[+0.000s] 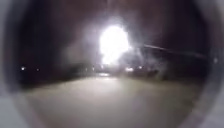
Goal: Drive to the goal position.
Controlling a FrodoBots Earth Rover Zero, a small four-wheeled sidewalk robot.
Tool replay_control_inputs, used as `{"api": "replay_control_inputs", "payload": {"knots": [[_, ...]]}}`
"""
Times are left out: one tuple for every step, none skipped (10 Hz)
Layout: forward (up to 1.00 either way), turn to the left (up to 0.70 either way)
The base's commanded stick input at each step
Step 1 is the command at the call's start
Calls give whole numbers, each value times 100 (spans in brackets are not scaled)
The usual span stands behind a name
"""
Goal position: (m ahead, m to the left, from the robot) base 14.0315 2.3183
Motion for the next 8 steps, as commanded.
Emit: {"api": "replay_control_inputs", "payload": {"knots": [[100,0],[100,0],[100,0],[100,0],[100,0],[100,0],[100,0],[100,0]]}}
